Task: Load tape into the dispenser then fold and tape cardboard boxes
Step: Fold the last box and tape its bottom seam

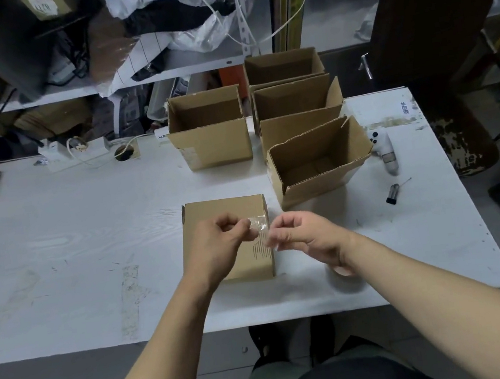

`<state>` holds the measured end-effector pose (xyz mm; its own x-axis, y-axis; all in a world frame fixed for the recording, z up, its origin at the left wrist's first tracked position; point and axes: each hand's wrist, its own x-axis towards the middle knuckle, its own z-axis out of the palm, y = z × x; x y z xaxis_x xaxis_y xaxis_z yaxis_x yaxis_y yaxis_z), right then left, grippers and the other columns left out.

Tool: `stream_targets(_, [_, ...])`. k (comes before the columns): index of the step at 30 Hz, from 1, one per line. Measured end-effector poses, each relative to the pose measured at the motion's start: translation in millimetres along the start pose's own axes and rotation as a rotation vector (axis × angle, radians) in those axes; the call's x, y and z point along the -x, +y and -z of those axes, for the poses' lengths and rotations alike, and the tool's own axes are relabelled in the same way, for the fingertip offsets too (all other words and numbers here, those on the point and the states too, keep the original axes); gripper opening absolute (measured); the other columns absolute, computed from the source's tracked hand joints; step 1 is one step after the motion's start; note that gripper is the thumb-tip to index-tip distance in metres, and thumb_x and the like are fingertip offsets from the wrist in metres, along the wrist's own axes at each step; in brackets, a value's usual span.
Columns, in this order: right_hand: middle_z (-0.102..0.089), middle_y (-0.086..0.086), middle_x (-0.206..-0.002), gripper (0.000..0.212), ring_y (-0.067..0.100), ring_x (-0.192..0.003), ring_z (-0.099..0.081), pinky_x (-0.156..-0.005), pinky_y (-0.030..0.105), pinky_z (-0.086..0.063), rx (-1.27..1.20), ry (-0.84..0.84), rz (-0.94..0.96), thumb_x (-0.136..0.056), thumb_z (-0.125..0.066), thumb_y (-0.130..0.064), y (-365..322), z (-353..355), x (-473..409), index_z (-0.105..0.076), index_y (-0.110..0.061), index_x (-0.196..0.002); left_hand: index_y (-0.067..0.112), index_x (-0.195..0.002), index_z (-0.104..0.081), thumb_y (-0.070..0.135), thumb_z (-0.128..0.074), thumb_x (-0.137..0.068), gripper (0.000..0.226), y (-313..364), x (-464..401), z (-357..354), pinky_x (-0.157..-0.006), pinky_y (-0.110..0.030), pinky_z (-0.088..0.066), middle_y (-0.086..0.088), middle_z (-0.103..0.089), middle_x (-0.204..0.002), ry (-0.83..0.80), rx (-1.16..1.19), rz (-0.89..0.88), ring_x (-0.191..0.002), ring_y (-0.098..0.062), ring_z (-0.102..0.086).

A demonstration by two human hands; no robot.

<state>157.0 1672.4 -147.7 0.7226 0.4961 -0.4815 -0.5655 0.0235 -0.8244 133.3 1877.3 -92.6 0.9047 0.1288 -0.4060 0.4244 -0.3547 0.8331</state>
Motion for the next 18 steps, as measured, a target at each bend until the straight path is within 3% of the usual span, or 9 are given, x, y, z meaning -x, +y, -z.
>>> stream_targets(3, [-0.069,0.014,-0.084,0.011,0.022,-0.080,-0.066,-0.084,0.038,-0.056,-0.062,0.118,-0.073,-0.090,-0.077,-0.010,8,7,0,-0.071,-0.003,-0.096,0.012,-0.088,-0.075,0.025,-0.068,-0.097,0.017,-23,-9,-8,-0.083,-0.034,-0.055,0.005,-0.080,-0.079,0.046,0.037,0.070,-0.084,-0.009,-0.077])
stream_targets(6, [-0.070,0.015,-0.082,0.019,0.021,-0.074,-0.067,-0.072,0.032,-0.057,-0.025,0.251,-0.137,-0.084,-0.083,-0.005,15,9,-2,-0.072,0.000,-0.098,0.011,-0.085,-0.074,0.034,-0.074,-0.094,0.024,-46,-16,-25,-0.078,-0.033,-0.057,0.006,-0.080,-0.077,0.093,0.069,0.132,-0.079,-0.008,-0.077])
stream_targets(9, [-0.072,0.015,-0.081,0.017,0.022,-0.071,-0.069,-0.069,0.031,-0.060,-0.122,0.375,-0.172,-0.081,-0.084,-0.001,27,12,-12,-0.072,-0.002,-0.093,0.017,-0.082,-0.074,0.041,-0.075,-0.093,0.026,-62,-23,-40,-0.075,-0.036,-0.059,0.007,-0.078,-0.073,0.213,-0.043,0.138,-0.074,-0.012,-0.074])
stream_targets(12, [-0.071,0.012,-0.078,0.006,0.020,-0.071,-0.068,-0.067,0.028,-0.058,-0.191,0.494,-0.149,-0.091,-0.076,-0.003,43,9,-23,-0.070,-0.003,-0.093,0.020,-0.087,-0.073,0.044,-0.067,-0.097,0.026,-71,-27,-52,-0.079,-0.040,-0.054,0.005,-0.076,-0.079,0.309,-0.287,0.036,-0.080,-0.021,-0.071])
stream_targets(15, [-0.069,0.008,-0.077,0.005,0.018,-0.074,-0.065,-0.069,0.026,-0.057,-0.109,0.626,-0.072,-0.098,-0.067,-0.004,58,1,-32,-0.068,-0.007,-0.094,0.017,-0.093,-0.068,0.043,-0.060,-0.101,0.028,-78,-31,-61,-0.075,-0.043,-0.051,-0.005,-0.075,-0.082,0.327,-0.523,-0.087,-0.082,-0.034,-0.068])
stream_targets(18, [-0.071,0.005,-0.081,0.009,0.018,-0.078,-0.066,-0.078,0.033,-0.059,0.056,0.717,-0.038,-0.100,-0.065,-0.012,74,-5,-38,-0.067,-0.021,-0.099,0.013,-0.084,-0.062,0.036,-0.063,-0.100,0.028,-90,-39,-64,-0.060,-0.042,-0.048,-0.012,-0.068,-0.069,0.315,-0.705,-0.230,-0.066,-0.039,-0.064])
